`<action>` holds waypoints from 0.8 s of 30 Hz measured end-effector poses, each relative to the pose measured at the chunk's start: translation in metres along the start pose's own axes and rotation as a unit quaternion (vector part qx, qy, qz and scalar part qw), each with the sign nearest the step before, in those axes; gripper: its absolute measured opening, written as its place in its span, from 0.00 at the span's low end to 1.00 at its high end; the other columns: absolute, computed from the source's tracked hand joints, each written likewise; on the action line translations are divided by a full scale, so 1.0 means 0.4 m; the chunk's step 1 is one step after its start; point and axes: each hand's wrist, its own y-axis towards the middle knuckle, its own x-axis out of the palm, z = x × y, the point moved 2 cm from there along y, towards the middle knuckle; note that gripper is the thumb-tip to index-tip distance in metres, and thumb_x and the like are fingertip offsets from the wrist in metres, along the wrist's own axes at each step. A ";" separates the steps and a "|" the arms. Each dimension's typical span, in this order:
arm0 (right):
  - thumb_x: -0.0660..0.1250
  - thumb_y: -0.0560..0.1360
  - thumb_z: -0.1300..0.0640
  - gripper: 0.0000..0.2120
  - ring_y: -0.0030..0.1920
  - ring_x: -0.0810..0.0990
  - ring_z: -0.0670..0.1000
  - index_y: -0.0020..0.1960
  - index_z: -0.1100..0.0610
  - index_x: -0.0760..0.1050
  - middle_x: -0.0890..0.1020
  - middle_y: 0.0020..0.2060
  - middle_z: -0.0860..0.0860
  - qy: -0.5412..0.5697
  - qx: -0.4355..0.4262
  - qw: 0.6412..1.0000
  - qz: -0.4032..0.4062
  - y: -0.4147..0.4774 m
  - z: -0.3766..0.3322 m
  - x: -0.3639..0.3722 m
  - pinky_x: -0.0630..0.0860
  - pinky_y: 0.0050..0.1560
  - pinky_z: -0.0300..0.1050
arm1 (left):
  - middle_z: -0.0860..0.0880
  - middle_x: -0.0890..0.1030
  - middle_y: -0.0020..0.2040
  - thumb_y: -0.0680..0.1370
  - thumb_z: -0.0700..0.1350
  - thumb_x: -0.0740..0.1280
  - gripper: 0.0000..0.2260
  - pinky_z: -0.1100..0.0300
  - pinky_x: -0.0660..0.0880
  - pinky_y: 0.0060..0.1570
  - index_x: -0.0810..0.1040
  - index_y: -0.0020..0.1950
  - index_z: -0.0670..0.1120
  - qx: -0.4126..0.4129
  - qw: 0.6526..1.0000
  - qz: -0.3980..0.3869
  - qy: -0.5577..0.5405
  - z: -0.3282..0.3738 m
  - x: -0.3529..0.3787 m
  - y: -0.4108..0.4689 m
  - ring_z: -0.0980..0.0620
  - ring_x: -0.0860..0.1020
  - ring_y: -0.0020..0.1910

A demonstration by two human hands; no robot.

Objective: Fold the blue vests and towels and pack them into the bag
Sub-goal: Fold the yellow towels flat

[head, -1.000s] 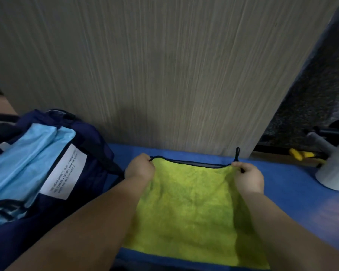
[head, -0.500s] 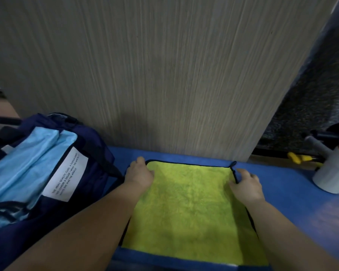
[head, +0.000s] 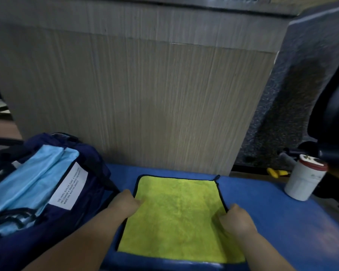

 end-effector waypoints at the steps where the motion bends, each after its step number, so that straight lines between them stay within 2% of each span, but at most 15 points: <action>1: 0.62 0.78 0.55 0.21 0.44 0.72 0.48 0.69 0.58 0.65 0.76 0.56 0.51 0.015 -0.006 1.000 -0.005 -0.006 0.008 -0.001 0.68 0.33 0.40 | 0.49 0.76 0.43 0.78 0.58 0.65 0.17 0.61 0.70 0.32 0.70 0.49 0.44 -0.003 1.000 -0.001 -0.003 -0.004 -0.002 -0.006 0.54 0.75 0.39; 3: 0.63 0.78 0.54 0.25 0.47 0.71 0.49 0.73 0.56 0.61 0.75 0.62 0.52 0.037 -0.019 0.999 -0.019 -0.022 0.021 -0.008 0.69 0.36 0.40 | 0.50 0.75 0.44 0.79 0.57 0.63 0.16 0.62 0.68 0.31 0.69 0.51 0.45 0.001 1.000 -0.001 0.013 -0.007 -0.008 -0.025 0.55 0.74 0.40; 7: 0.63 0.78 0.48 0.30 0.54 0.75 0.51 0.75 0.54 0.56 0.74 0.64 0.53 0.016 -0.045 0.997 -0.056 -0.048 0.046 -0.028 0.72 0.46 0.43 | 0.51 0.73 0.46 0.80 0.58 0.61 0.20 0.64 0.68 0.33 0.68 0.61 0.43 0.012 0.999 -0.023 0.042 -0.011 -0.017 -0.056 0.57 0.73 0.41; 9: 0.63 0.78 0.46 0.29 0.50 0.77 0.49 0.75 0.50 0.55 0.77 0.58 0.52 0.007 -0.067 0.995 -0.070 -0.054 0.058 -0.032 0.73 0.44 0.43 | 0.51 0.74 0.47 0.79 0.58 0.62 0.23 0.64 0.71 0.37 0.67 0.64 0.42 0.016 0.999 -0.034 0.036 -0.013 -0.019 -0.065 0.57 0.74 0.43; 11: 0.63 0.78 0.46 0.23 0.43 0.79 0.48 0.71 0.43 0.59 0.80 0.49 0.50 0.024 -0.099 0.992 -0.077 -0.055 0.071 -0.029 0.76 0.41 0.44 | 0.51 0.75 0.48 0.79 0.55 0.65 0.22 0.61 0.75 0.44 0.65 0.66 0.44 0.026 0.998 -0.046 -0.040 -0.012 -0.018 -0.071 0.54 0.76 0.47; 12: 0.63 0.79 0.48 0.19 0.43 0.81 0.49 0.67 0.41 0.63 0.81 0.47 0.50 0.053 -0.113 0.989 -0.073 -0.052 0.077 -0.026 0.77 0.43 0.45 | 0.52 0.75 0.48 0.79 0.53 0.66 0.21 0.60 0.76 0.45 0.64 0.68 0.47 0.040 0.992 -0.049 -0.108 -0.007 -0.020 -0.077 0.52 0.77 0.49; 14: 0.64 0.79 0.53 0.10 0.47 0.81 0.50 0.60 0.45 0.73 0.81 0.50 0.50 0.156 -0.113 0.979 -0.070 -0.053 0.084 -0.027 0.79 0.48 0.47 | 0.52 0.77 0.50 0.80 0.47 0.65 0.17 0.57 0.76 0.46 0.64 0.67 0.55 0.063 0.968 -0.056 -0.236 0.012 -0.028 -0.093 0.49 0.79 0.49; 15: 0.62 0.80 0.56 0.08 0.49 0.81 0.50 0.56 0.47 0.77 0.81 0.52 0.50 0.216 -0.105 0.968 -0.077 -0.057 0.085 -0.030 0.79 0.47 0.46 | 0.50 0.78 0.52 0.81 0.44 0.62 0.15 0.54 0.77 0.46 0.69 0.66 0.55 0.066 0.957 -0.061 -0.274 0.020 -0.031 -0.097 0.47 0.80 0.49; 16: 0.59 0.81 0.59 0.11 0.50 0.80 0.50 0.53 0.50 0.80 0.81 0.53 0.51 0.268 -0.094 0.955 -0.087 -0.061 0.087 -0.033 0.77 0.46 0.44 | 0.47 0.79 0.54 0.81 0.41 0.58 0.15 0.51 0.77 0.46 0.75 0.63 0.55 0.060 0.950 -0.067 -0.298 0.025 -0.033 -0.093 0.45 0.80 0.48; 18: 0.53 0.81 0.62 0.19 0.49 0.80 0.51 0.50 0.54 0.83 0.82 0.51 0.51 0.326 -0.081 0.937 -0.097 -0.065 0.097 -0.041 0.76 0.45 0.46 | 0.45 0.80 0.57 0.80 0.37 0.53 0.21 0.49 0.78 0.52 0.83 0.55 0.54 0.050 0.946 -0.105 -0.304 0.024 -0.035 -0.094 0.44 0.80 0.50; 20: 0.50 0.82 0.64 0.22 0.44 0.78 0.55 0.52 0.54 0.83 0.83 0.48 0.52 0.346 -0.090 0.927 -0.115 -0.060 0.110 -0.044 0.75 0.44 0.51 | 0.45 0.80 0.56 0.80 0.37 0.54 0.22 0.51 0.77 0.60 0.85 0.52 0.55 0.076 0.948 -0.147 -0.272 0.009 -0.033 -0.083 0.46 0.80 0.54; 21: 0.50 0.81 0.66 0.22 0.40 0.77 0.57 0.55 0.55 0.82 0.84 0.48 0.56 0.356 -0.097 0.919 -0.138 -0.055 0.116 -0.042 0.73 0.38 0.49 | 0.47 0.80 0.57 0.80 0.35 0.55 0.22 0.51 0.77 0.61 0.85 0.52 0.57 0.098 0.948 -0.166 -0.254 0.001 -0.034 -0.079 0.48 0.80 0.54; 23: 0.50 0.78 0.72 0.23 0.34 0.72 0.55 0.60 0.55 0.79 0.83 0.47 0.61 0.372 -0.108 0.902 -0.188 -0.042 0.125 -0.038 0.67 0.29 0.43 | 0.49 0.78 0.60 0.77 0.29 0.57 0.25 0.58 0.78 0.56 0.82 0.58 0.55 0.140 0.942 -0.194 -0.236 -0.006 -0.040 -0.086 0.53 0.79 0.57; 24: 0.51 0.76 0.75 0.25 0.33 0.70 0.54 0.62 0.55 0.77 0.83 0.49 0.61 0.381 -0.109 0.894 -0.209 -0.034 0.129 -0.036 0.65 0.28 0.41 | 0.49 0.79 0.58 0.75 0.26 0.58 0.26 0.62 0.77 0.52 0.81 0.60 0.52 0.150 0.943 -0.195 -0.226 -0.011 -0.041 -0.086 0.55 0.80 0.55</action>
